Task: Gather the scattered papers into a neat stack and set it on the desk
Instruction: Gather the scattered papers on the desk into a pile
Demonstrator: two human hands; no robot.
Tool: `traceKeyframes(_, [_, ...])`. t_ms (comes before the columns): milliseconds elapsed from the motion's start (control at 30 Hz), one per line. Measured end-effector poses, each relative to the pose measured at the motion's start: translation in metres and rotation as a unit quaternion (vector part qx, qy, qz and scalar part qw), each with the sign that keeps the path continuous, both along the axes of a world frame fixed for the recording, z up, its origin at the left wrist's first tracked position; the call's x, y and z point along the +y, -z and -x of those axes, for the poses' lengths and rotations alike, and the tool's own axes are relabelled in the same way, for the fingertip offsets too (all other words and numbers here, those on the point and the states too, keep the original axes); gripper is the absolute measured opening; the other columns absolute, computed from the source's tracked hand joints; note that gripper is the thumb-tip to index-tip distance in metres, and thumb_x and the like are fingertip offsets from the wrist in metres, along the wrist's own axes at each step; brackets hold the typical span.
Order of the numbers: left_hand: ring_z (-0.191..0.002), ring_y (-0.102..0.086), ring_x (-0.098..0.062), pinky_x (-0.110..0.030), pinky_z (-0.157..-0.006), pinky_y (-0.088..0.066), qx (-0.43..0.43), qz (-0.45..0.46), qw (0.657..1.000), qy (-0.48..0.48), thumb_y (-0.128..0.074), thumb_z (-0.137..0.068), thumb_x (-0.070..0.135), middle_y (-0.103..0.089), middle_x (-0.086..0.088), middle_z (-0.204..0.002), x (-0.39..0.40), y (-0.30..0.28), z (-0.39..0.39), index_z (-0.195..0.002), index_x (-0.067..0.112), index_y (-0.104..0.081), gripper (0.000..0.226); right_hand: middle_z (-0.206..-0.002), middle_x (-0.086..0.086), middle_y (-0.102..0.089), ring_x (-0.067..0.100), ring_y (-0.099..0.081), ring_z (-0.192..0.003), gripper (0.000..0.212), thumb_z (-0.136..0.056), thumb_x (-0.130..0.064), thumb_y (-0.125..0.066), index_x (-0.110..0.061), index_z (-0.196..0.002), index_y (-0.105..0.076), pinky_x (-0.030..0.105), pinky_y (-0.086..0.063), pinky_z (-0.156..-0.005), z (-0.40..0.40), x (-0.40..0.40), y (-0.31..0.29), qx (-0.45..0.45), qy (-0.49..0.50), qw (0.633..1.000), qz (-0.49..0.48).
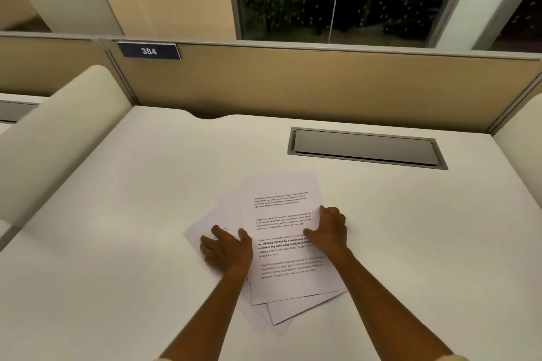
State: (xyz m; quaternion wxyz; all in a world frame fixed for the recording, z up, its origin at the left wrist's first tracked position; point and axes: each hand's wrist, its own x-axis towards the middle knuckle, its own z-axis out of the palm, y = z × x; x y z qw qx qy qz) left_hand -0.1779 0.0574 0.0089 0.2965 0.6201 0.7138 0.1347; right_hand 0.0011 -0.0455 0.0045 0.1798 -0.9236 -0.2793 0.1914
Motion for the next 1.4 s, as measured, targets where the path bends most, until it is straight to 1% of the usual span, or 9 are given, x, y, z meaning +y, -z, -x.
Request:
traceKeyframes(167, [-0.14, -0.031, -0.04, -0.051, -0.115, -0.028, -0.05, -0.024, 0.998, 0.039, -0.06, -0.09, 0.041, -0.037, -0.025, -0.147, 0.005, 0.0, 0.008, -0.141, 0.001, -0.036, 0.069, -0.141, 0.01, -0.042, 0.028, -0.039, -0.131, 0.078, -0.08, -0.039, -0.073, -0.011, -0.142, -0.036, 0.036, -0.04, -0.104, 0.012, 0.009, 0.001, 0.005, -0.037, 0.999, -0.011])
traceKeyframes(267, [-0.139, -0.037, -0.034, -0.047, -0.115, -0.033, -0.089, -0.042, 0.993, 0.064, -0.063, -0.088, 0.044, -0.042, -0.018, -0.148, 0.01, -0.001, 0.011, -0.142, 0.001, -0.037, 0.073, -0.142, 0.01, -0.04, 0.028, -0.038, -0.131, 0.078, -0.08, -0.038, -0.072, -0.011, -0.143, -0.035, 0.035, -0.038, -0.105, 0.017, 0.013, 0.001, 0.006, -0.041, 0.999, -0.013])
traceKeyframes(400, [-0.133, -0.045, -0.03, -0.044, -0.109, -0.04, -0.133, -0.031, 0.986, 0.099, -0.065, -0.086, 0.047, -0.045, -0.012, -0.145, 0.016, -0.003, 0.011, -0.141, 0.009, -0.036, 0.074, -0.142, 0.01, -0.04, 0.028, -0.037, -0.132, 0.078, -0.08, -0.038, -0.073, -0.011, -0.143, -0.035, 0.035, -0.038, -0.106, 0.021, 0.015, 0.002, 0.011, -0.045, 0.999, -0.014])
traceKeyframes(633, [-0.128, -0.048, -0.028, -0.041, -0.108, -0.041, -0.21, -0.016, 0.962, 0.174, -0.071, -0.085, 0.034, -0.05, -0.012, -0.139, 0.039, -0.007, 0.01, -0.137, 0.01, -0.043, 0.064, -0.141, 0.01, -0.04, 0.027, -0.038, -0.131, 0.083, -0.078, -0.039, -0.075, -0.011, -0.144, -0.033, 0.034, -0.039, -0.105, 0.028, 0.012, 0.004, 0.021, -0.021, 0.999, -0.029])
traceKeyframes(767, [-0.132, -0.041, -0.037, -0.045, -0.109, -0.037, -0.182, -0.074, 0.974, 0.111, -0.066, -0.09, 0.018, -0.045, -0.023, -0.139, 0.038, -0.005, 0.01, -0.133, -0.002, -0.045, 0.052, -0.142, 0.01, -0.037, 0.027, -0.037, -0.131, 0.082, -0.078, -0.037, -0.075, -0.008, -0.144, -0.034, 0.033, -0.038, -0.104, 0.03, 0.012, 0.004, 0.028, 0.0, 0.998, -0.048])
traceKeyframes(900, [-0.124, -0.043, -0.045, -0.051, -0.101, -0.042, -0.156, -0.043, 0.986, 0.032, -0.059, -0.092, 0.018, -0.041, -0.029, -0.136, 0.027, -0.007, 0.008, -0.13, -0.002, -0.043, 0.046, -0.144, 0.014, -0.038, 0.03, -0.036, -0.132, 0.081, -0.083, -0.044, -0.068, -0.006, -0.145, -0.033, 0.036, -0.035, -0.108, 0.037, 0.012, 0.006, 0.004, 0.038, 0.998, -0.058])
traceKeyframes(1100, [-0.108, -0.054, -0.042, -0.044, -0.096, -0.046, -0.199, -0.004, 0.98, 0.011, -0.06, -0.092, 0.023, -0.045, -0.027, -0.127, 0.027, -0.014, 0.005, -0.126, 0.003, -0.042, 0.044, -0.137, 0.014, -0.043, 0.029, -0.04, -0.125, 0.072, -0.088, -0.051, -0.057, -0.007, -0.142, -0.036, 0.037, -0.039, -0.102, 0.049, 0.02, 0.004, -0.017, 0.056, 0.997, -0.048])
traceKeyframes(1333, [-0.113, -0.054, -0.036, -0.042, -0.095, -0.046, -0.247, 0.041, 0.968, -0.012, -0.066, -0.087, 0.037, -0.054, -0.021, -0.124, 0.037, -0.015, 0.003, -0.123, 0.009, -0.044, 0.052, -0.131, 0.015, -0.047, 0.031, -0.043, -0.122, 0.069, -0.085, -0.052, -0.059, -0.008, -0.135, -0.042, 0.038, -0.04, -0.1, 0.047, 0.023, -0.001, -0.007, 0.058, 0.998, -0.03])
traceKeyframes(1400, [-0.109, -0.056, -0.034, -0.039, -0.091, -0.046, -0.27, 0.06, 0.961, -0.024, -0.067, -0.086, 0.039, -0.057, -0.019, -0.121, 0.041, -0.013, 0.005, -0.12, 0.01, -0.044, 0.049, -0.129, 0.015, -0.049, 0.031, -0.045, -0.121, 0.069, -0.084, -0.052, -0.061, -0.008, -0.133, -0.044, 0.038, -0.041, -0.099, 0.046, 0.023, -0.002, -0.001, 0.063, 0.998, -0.031])
